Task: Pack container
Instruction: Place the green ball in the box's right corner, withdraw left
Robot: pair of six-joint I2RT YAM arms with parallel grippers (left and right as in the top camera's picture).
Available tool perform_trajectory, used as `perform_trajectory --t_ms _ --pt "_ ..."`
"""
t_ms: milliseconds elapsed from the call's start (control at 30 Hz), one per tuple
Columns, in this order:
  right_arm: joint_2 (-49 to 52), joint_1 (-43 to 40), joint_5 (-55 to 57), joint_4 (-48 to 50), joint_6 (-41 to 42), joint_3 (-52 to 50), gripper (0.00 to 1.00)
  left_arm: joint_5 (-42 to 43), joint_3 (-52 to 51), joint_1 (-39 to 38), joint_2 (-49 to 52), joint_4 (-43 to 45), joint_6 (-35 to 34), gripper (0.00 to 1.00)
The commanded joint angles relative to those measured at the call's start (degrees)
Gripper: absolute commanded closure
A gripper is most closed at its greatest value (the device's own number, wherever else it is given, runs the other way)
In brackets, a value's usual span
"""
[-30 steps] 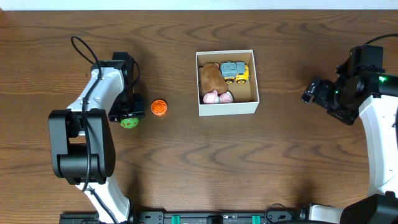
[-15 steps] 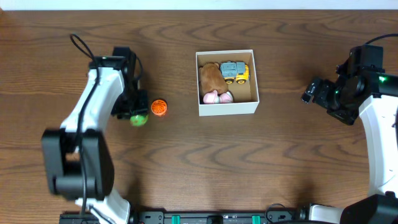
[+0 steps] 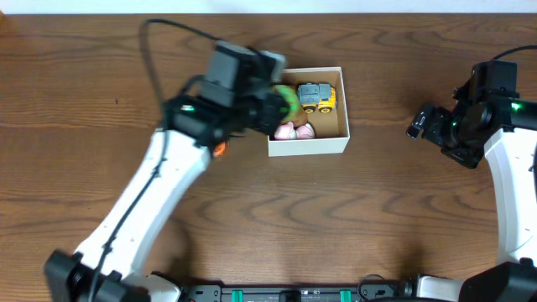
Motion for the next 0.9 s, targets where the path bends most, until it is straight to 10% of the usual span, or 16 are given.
perform_trajectory --t_ms 0,733,867 --pt "0.4 -0.2 0.4 0.1 0.2 -0.3 0.01 0.9 0.3 -4.7 5.3 3.9 1.2 0.60" --pt "0.4 -0.2 0.4 -0.3 0.2 -0.3 0.01 0.4 0.3 -8.6 25.1 17.9 2.9 0.59" --pt "0.4 -0.2 0.4 -0.3 0.2 -0.3 0.01 0.4 0.3 -8.8 24.9 18.1 2.9 0.35"
